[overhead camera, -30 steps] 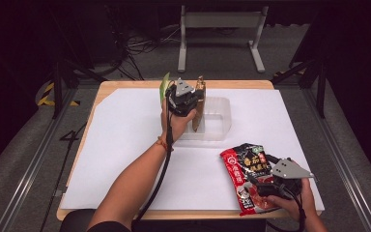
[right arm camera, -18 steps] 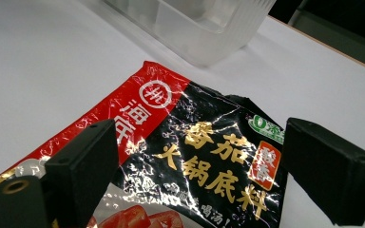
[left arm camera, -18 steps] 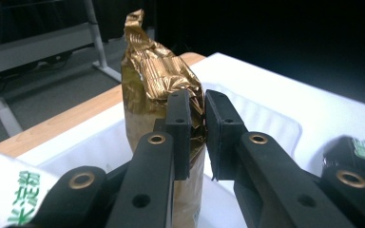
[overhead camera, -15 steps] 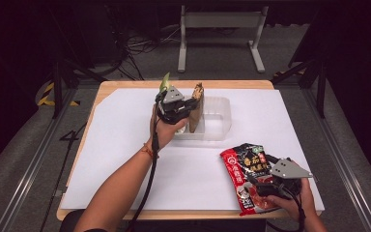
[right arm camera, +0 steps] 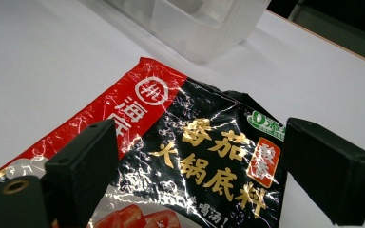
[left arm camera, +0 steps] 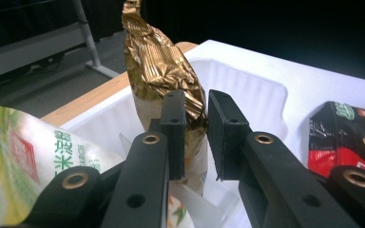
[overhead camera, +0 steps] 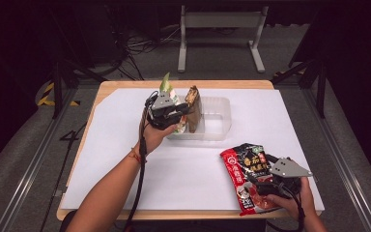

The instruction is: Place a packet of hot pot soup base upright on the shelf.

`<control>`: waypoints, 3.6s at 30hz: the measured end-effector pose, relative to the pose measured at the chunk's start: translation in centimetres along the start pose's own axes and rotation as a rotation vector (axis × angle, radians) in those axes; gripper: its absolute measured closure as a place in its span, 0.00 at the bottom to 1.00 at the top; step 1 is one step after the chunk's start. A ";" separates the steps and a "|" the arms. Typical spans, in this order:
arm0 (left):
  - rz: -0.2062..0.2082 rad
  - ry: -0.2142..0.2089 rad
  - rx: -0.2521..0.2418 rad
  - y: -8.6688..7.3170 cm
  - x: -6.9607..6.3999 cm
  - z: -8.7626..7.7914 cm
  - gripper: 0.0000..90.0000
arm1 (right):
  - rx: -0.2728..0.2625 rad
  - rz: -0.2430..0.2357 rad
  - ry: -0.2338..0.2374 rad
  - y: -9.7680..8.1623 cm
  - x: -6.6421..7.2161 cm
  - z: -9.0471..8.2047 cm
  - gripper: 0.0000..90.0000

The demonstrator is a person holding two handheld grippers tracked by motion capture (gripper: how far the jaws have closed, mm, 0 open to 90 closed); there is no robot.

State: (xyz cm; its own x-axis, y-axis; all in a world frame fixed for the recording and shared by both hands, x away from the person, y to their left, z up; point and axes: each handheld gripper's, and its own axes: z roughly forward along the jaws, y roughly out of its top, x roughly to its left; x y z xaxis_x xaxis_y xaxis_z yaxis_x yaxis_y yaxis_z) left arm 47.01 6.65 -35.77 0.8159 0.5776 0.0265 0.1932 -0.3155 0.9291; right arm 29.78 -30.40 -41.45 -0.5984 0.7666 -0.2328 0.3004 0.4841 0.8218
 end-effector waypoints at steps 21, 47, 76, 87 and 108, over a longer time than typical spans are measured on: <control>0.196 -0.042 0.074 -3.0 -2.9 -4.8 0.72 | 0.005 0.013 -0.002 0.0 -0.2 -0.1 0.14; 0.112 0.007 0.234 -13.2 -2.1 -12.5 0.23 | 0.054 0.125 0.056 -0.4 -2.1 0.0 0.18; 0.086 0.015 0.232 -13.2 -3.0 -12.4 0.12 | 0.214 0.214 0.191 1.8 -6.5 4.7 0.13; 0.091 0.002 0.240 -13.2 -3.1 -12.2 0.12 | 0.327 0.299 0.311 0.8 -9.0 7.7 0.07; 0.093 -0.010 0.266 -13.3 -3.2 -11.6 0.12 | 0.310 0.279 0.372 1.6 -9.2 9.2 0.36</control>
State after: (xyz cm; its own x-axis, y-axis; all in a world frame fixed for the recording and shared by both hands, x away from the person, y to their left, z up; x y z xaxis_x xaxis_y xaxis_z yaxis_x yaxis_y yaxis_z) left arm 35.52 17.76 -43.90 0.8420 0.5297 0.1022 0.2523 -0.5541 0.7933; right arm 42.61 -32.85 -42.77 -0.6693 0.7106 0.2170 0.6561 0.4282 0.6214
